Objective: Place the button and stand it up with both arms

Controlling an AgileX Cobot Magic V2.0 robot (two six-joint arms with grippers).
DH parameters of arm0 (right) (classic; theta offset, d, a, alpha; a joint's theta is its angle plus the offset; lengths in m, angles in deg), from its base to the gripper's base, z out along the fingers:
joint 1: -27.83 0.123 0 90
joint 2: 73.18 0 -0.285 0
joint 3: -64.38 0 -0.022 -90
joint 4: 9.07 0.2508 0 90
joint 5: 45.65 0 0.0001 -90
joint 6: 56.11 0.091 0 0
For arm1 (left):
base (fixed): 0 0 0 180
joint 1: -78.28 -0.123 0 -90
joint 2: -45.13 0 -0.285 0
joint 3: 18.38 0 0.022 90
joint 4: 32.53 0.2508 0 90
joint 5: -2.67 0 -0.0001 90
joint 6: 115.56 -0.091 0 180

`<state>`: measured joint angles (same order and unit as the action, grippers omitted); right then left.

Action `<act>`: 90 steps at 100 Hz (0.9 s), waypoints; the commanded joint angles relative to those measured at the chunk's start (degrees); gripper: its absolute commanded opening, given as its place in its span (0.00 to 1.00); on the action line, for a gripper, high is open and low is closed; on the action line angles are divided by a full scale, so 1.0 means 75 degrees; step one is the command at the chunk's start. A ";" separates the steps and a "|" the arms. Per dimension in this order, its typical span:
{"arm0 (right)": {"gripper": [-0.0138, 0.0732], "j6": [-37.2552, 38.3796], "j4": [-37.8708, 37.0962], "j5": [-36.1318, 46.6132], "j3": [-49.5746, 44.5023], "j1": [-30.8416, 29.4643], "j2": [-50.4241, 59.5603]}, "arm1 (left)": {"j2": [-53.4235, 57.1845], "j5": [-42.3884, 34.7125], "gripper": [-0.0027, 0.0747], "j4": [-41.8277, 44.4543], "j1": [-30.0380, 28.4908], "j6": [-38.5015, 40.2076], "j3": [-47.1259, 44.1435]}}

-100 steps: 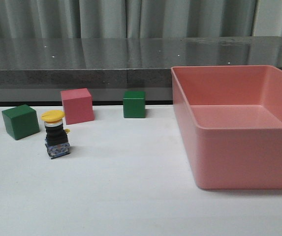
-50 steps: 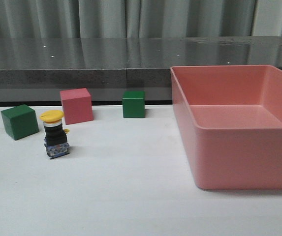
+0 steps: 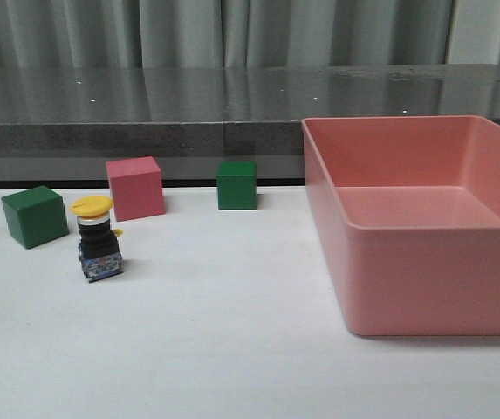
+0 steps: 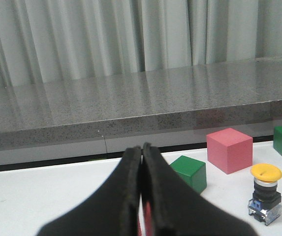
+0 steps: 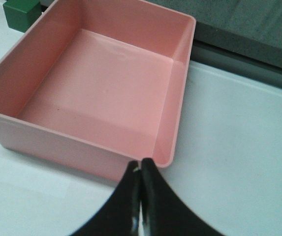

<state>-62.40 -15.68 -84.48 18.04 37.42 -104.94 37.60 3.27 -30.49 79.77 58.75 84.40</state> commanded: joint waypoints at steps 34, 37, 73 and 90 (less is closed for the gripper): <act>0.09 0.0418 0.0567 0.5820 -0.3238 -0.0027 0.2693 | 0.0249 -0.0644 0.01 -0.0050 -0.0027 0.0086 -0.0341; 0.09 0.0418 0.0766 0.5996 -0.3458 -0.0027 0.2884 | 0.0249 -0.0644 0.01 -0.0050 -0.0027 0.0086 -0.0341; 0.09 0.0418 0.1347 0.5710 -0.4211 -0.0178 0.3396 | 0.0234 -0.0644 0.01 -0.0050 -0.0027 0.0086 -0.0341; 0.09 0.0418 0.1347 0.5336 -0.4211 -0.0178 0.3396 | 0.0234 -0.0644 0.01 -0.0050 -0.0027 0.0086 -0.0341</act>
<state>-59.28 -5.82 -47.53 -14.37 36.35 -80.33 37.60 3.15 -30.49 79.77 58.75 84.40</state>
